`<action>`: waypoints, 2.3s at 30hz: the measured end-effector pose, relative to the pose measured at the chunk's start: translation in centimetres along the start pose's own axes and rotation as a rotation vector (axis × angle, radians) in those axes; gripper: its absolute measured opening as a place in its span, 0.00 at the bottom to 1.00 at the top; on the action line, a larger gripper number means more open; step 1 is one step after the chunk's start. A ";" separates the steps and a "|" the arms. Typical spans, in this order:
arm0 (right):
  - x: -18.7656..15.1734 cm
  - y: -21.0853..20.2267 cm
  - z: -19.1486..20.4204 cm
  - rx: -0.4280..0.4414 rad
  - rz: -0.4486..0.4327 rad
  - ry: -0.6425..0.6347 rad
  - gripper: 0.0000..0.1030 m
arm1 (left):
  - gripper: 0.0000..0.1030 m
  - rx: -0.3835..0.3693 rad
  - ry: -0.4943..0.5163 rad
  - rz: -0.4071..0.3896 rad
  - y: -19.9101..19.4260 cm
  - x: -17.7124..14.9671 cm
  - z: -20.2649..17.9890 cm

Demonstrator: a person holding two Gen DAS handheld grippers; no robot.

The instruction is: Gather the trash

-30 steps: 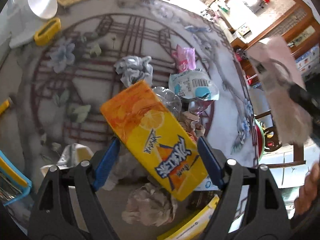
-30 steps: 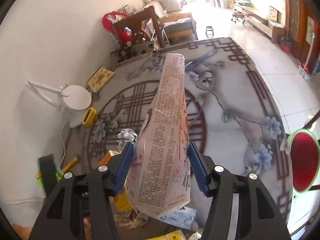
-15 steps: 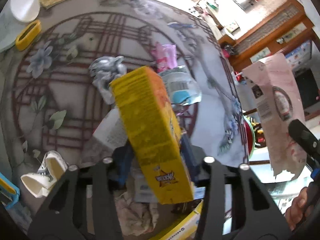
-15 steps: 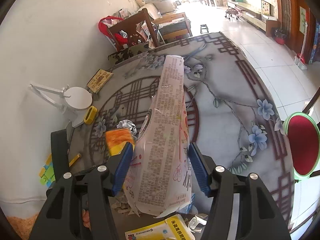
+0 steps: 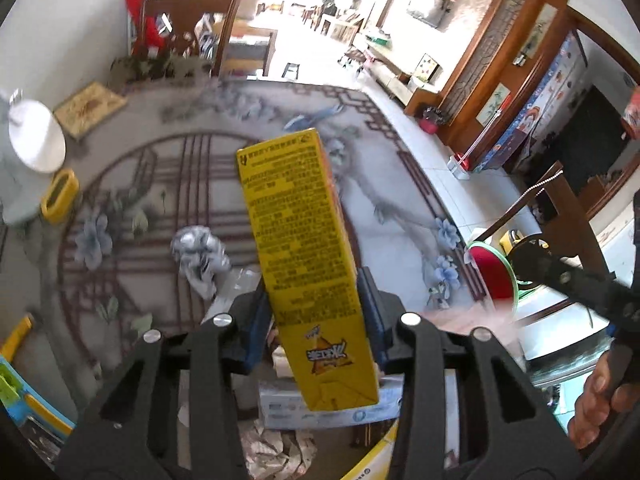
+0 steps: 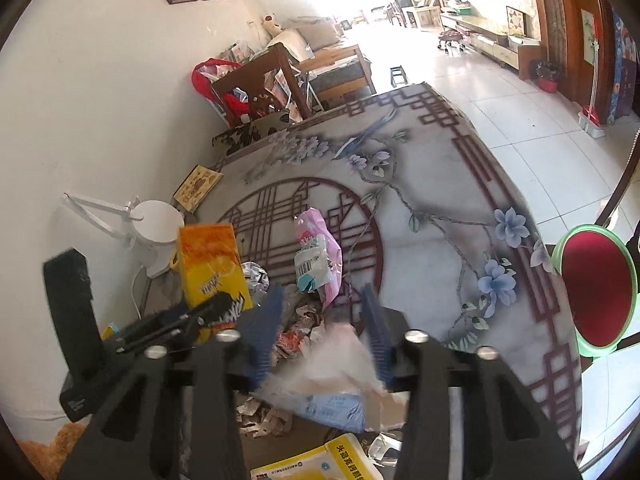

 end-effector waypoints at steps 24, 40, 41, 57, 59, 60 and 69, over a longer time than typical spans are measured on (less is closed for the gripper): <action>-13.4 9.3 -8.1 -0.076 0.573 -0.407 0.82 | 0.39 0.006 -0.003 0.040 1.3 -1.3 -0.9; -11.1 3.9 -10.8 -0.040 0.308 -0.096 0.37 | 0.35 0.046 0.033 0.026 2.2 -1.5 -3.1; -10.4 2.8 -11.0 -0.044 0.266 -0.071 0.37 | 0.35 0.045 0.037 0.021 2.4 -1.4 -3.7; -6.7 -4.5 -18.0 -0.086 0.068 0.099 0.38 | 0.35 0.012 0.137 0.038 5.9 -2.9 -13.7; -7.0 -5.1 -19.6 -0.080 0.063 0.128 0.38 | 0.35 0.005 0.148 0.044 6.4 -3.2 -15.0; -7.1 -5.3 -20.2 -0.079 0.061 0.138 0.38 | 0.35 0.003 0.154 0.047 6.7 -3.3 -15.8; -8.7 -8.3 -28.3 -0.137 0.048 0.242 0.38 | 0.35 -0.065 0.227 0.088 9.7 -4.6 -23.6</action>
Point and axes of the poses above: each gripper's, at about its wrist camera, not at the fingertips, and y roughly the way its jaws point, z to its left, x to its top, the point moved 8 cm from there along y, roughly the way its jaws point, and after that the axes turned 15 degrees about -y, right-handed, at the moved point
